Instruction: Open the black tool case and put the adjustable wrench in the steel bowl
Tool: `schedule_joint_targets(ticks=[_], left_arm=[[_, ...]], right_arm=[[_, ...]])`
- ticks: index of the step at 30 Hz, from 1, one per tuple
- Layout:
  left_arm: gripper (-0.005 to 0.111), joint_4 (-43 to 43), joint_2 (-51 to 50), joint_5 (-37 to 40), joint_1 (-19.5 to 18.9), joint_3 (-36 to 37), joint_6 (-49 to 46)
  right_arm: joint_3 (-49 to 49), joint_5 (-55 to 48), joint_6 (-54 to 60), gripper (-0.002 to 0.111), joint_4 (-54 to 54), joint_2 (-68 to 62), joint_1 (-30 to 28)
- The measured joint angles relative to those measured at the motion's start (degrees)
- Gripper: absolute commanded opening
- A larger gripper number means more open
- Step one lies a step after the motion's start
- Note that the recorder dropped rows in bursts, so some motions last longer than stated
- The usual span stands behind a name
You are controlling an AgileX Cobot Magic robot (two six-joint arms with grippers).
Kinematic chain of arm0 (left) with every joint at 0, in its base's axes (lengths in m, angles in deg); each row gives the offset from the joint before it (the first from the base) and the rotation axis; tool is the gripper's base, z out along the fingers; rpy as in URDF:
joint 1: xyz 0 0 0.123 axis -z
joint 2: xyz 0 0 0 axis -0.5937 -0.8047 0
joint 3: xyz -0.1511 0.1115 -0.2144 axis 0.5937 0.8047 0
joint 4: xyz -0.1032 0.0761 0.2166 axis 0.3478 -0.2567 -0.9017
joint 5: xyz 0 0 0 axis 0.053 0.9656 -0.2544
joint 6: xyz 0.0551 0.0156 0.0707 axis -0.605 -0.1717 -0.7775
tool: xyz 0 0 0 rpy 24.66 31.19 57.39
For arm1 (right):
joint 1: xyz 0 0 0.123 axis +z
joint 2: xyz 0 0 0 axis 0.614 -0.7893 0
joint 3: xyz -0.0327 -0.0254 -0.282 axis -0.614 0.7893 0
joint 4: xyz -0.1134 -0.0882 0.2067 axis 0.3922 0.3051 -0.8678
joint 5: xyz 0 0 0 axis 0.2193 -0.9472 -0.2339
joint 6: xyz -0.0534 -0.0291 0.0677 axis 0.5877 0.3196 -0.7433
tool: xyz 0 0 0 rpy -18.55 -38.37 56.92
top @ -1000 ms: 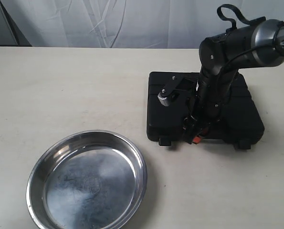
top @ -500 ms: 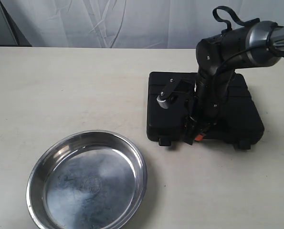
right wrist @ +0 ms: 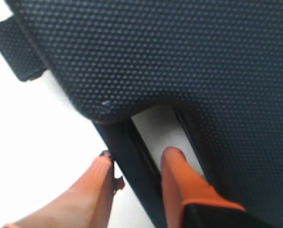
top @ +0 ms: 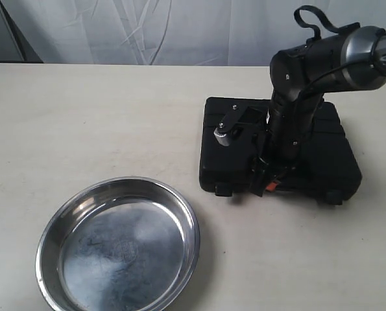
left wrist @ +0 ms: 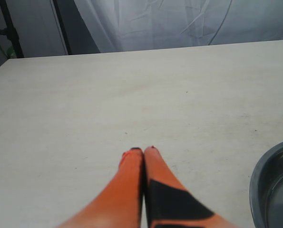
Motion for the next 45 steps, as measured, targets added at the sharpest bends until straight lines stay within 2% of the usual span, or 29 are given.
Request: schedule_joint_targets(ticks=[16,23,31,37,45], left_arm=[[0.0,0.0,0.0,0.0,0.0,0.0,0.0],[0.0,0.0,0.0,0.0,0.0,0.0,0.0],[0.0,0.0,0.0,0.0,0.0,0.0,0.0],[0.0,0.0,0.0,0.0,0.0,0.0,0.0],[0.0,0.0,0.0,0.0,0.0,0.0,0.0]], right_arm=[[0.1,-2.9,-0.4,-0.001,-4.9,8.2,0.0],[-0.2,-5.6,-4.5,-0.001,-7.2,13.3,0.0],[-4.2,-4.7,-13.8,-0.001,5.4,17.9,-0.4],[-6.8,-2.7,-17.8,-0.001,14.2,18.5,-4.7],[-7.6,-3.1,-19.9,-0.001,10.5,18.5,-12.0]])
